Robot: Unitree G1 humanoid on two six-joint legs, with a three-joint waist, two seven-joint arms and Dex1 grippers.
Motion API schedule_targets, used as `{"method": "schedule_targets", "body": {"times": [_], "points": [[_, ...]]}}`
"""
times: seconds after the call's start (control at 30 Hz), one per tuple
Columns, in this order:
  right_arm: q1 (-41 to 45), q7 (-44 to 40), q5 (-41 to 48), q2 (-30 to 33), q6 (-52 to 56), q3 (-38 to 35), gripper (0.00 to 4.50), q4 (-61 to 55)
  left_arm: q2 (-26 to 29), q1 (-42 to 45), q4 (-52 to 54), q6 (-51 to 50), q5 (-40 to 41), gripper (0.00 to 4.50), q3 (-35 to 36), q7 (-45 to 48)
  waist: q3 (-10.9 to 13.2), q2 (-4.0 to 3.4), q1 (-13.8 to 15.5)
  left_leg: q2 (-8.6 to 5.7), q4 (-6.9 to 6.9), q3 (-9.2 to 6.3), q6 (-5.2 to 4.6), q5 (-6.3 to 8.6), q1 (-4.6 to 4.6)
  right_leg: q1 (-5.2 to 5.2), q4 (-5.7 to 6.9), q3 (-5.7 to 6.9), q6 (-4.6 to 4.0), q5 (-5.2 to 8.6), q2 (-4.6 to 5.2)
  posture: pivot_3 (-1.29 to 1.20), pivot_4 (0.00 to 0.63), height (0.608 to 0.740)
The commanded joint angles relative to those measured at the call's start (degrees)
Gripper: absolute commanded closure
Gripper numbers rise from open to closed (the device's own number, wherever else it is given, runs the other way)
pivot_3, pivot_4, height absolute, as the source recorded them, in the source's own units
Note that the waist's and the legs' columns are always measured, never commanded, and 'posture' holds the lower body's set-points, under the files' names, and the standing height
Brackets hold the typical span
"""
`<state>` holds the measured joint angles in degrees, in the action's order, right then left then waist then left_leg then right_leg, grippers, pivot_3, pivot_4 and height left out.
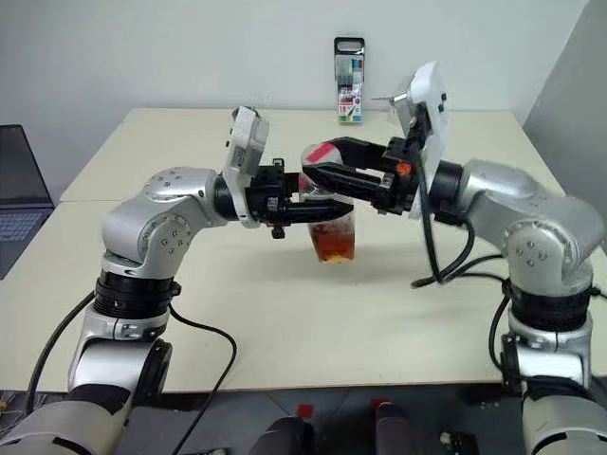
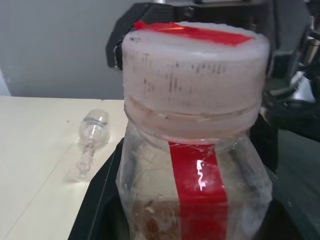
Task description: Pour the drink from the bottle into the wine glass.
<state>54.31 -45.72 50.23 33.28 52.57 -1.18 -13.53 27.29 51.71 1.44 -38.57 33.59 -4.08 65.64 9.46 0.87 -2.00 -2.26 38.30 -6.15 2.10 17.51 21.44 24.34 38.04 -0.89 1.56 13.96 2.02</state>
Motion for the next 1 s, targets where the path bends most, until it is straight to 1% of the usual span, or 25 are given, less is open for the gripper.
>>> {"method": "schedule_targets", "body": {"times": [0.03,0.13,0.2,0.23,0.27,0.33,0.37,0.4,0.47,0.57,0.73,0.87,1.0], "points": [[6.03,-10.99,-5.96,-1.77,-7.76,5.78,2.65,9.13,-1.0,3.7,2.06,-1.3,2.58,2.68,-0.96,2.2,0.0,0.0,-0.35,0.0,-0.01,0.03,0.0,0.0,-0.02,0.0,0.02,-0.02,0.0,0.0,-0.01,0.0,0.15,0.74],[9.12,-14.59,-7.82,-3.69,-9.05,6.6,2.65,15.26,-1.4,4.59,2.31,-2.6,3.15,2.68,-1.1,2.74,0.0,0.0,-0.48,0.06,-0.04,-0.02,0.08,-0.04,-0.03,0.01,0.03,-0.03,0.0,0.0,0.0,0.0,0.15,0.74],[8.57,-16.84,-8.45,-2.56,-8.75,6.45,1.91,15.7,-1.43,4.37,2.29,-2.66,2.75,2.68,-0.67,2.3,0.0,0.0,-0.41,0.05,-0.02,-0.11,0.1,-0.05,-0.01,0.02,0.02,-0.03,0.0,0.0,0.04,0.0,0.15,0.74],[7.54,-16.96,-8.14,-1.59,-7.78,5.66,1.66,14.92,-1.26,4.08,2.28,-2.61,2.57,2.68,-0.35,2.06,0.0,0.0,-0.28,0.04,-0.01,-0.16,0.1,-0.05,0.02,0.03,0.0,-0.02,0.0,0.0,0.06,0.0,0.15,0.74],[6.28,-16.39,-7.88,-0.64,-6.94,4.68,1.32,13.52,-1.02,3.74,2.39,-2.65,2.5,2.68,-0.04,1.83,0.0,0.0,-0.06,0.01,-0.01,-0.17,0.1,-0.05,0.02,0.02,-0.02,-0.02,0.0,0.0,0.1,0.0,0.15,0.74],[4.14,-14.59,-7.06,0.78,-5.03,2.78,0.64,10.51,-0.62,3.21,2.54,-2.73,2.37,2.68,0.42,1.57,0.0,0.0,0.2,0.01,0.22,-0.3,0.12,-0.05,0.31,0.11,-0.04,0.07,0.01,0.0,0.15,0.0,0.15,0.74],[2.43,-12.15,-5.77,1.43,-2.98,0.89,0.26,7.85,-0.39,2.94,2.51,-2.72,2.33,2.68,0.7,1.37,0.0,0.0,0.28,0.02,0.36,-0.35,0.13,-0.05,0.43,0.17,-0.03,0.07,0.01,0.0,0.16,0.0,0.15,0.74],[0.24,-9.57,-3.86,1.99,-0.51,-1.13,0.04,4.66,-0.32,2.7,2.29,-2.5,2.18,2.68,1.04,0.82,0.0,0.0,0.37,0.0,0.42,-0.36,0.13,-0.04,0.52,0.25,0.0,0.07,0.01,-0.01,0.2,0.0,0.15,0.74],[-3.99,-4.52,-1.52,1.98,2.21,-4.03,0.04,-1.57,-0.54,2.36,1.83,-2.16,2.06,2.68,1.55,-0.46,0.0,0.0,0.42,-0.02,0.45,-0.35,0.13,-0.04,0.55,0.28,0.03,0.06,0.02,-0.01,0.31,0.0,0.15,0.74],[-8.2,5.45,0.61,-1.44,4.03,-6.89,0.04,-9.58,-1.17,1.7,1.55,-1.45,1.73,2.68,1.38,-1.55,0.0,0.0,0.22,0.01,0.44,-0.33,0.12,-0.04,0.54,0.3,0.07,0.03,0.03,-0.02,0.33,0.0,0.15,0.74],[-9.91,19.71,0.89,-7.04,4.78,-8.28,0.04,-17.51,-1.7,1.97,0.62,-0.85,1.48,2.68,1.12,-1.91,0.01,-0.02,0.06,0.03,0.45,-0.23,0.12,-0.04,0.47,0.4,0.33,-0.07,0.03,-0.02,0.28,0.0,0.15,0.74],[-9.08,24.15,-1.61,-8.03,3.27,-6.4,0.04,-18.95,-1.86,2.46,-0.25,-0.25,1.16,2.68,0.73,-1.6,0.01,-0.02,0.19,-0.04,0.54,-0.21,0.12,-0.04,0.47,0.44,0.51,-0.08,0.03,-0.02,0.26,0.0,0.15,0.74],[-7.47,25.7,-4.12,-8.53,1.53,-4.37,0.04,-17.91,-1.93,2.88,-0.7,0.16,0.92,2.68,0.35,-1.36,0.01,-0.02,0.13,-0.04,0.55,-0.16,0.11,-0.04,0.46,0.49,0.57,-0.11,0.03,-0.01,0.15,0.0,0.15,0.74]]}}
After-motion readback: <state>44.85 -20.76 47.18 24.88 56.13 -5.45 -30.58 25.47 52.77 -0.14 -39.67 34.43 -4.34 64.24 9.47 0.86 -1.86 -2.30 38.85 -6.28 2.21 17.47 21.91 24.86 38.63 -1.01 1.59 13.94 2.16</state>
